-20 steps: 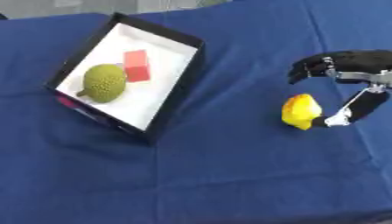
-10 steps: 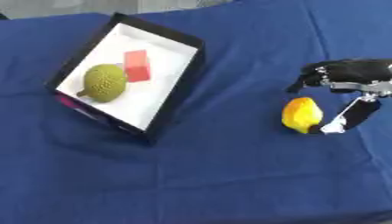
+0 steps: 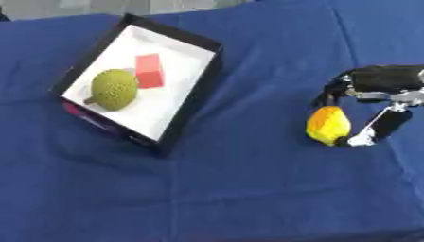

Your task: Pick up objects on the table and place them in the box.

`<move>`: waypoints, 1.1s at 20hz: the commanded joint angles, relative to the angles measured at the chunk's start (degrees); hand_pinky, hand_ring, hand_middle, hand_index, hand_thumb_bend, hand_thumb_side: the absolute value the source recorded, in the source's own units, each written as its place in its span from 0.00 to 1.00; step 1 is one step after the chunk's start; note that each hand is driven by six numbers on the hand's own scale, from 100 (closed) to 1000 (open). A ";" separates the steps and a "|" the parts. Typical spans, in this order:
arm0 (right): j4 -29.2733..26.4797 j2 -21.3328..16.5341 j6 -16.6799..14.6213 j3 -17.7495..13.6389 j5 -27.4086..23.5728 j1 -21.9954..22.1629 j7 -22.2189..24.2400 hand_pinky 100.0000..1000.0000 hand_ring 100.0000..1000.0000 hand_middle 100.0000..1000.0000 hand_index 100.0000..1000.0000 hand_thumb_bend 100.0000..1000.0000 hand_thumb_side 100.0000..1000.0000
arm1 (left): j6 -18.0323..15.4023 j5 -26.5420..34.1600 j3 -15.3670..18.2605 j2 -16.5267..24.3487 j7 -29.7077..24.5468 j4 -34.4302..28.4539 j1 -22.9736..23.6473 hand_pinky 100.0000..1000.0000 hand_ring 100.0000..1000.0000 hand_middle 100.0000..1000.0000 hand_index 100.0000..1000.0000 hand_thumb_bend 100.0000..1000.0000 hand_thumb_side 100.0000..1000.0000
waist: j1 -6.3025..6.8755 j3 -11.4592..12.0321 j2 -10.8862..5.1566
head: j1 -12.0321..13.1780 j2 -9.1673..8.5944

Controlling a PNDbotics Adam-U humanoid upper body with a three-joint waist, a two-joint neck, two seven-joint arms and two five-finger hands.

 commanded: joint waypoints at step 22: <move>-3.78 -4.13 0.32 -2.51 -14.08 0.59 9.27 0.81 0.39 0.40 0.61 0.08 0.39 | -0.18 -0.18 0.33 0.93 -0.45 -0.92 0.16 0.57 0.65 0.64 0.69 0.00 0.59 | -0.10 -0.06 -0.82 | 0.46 -0.08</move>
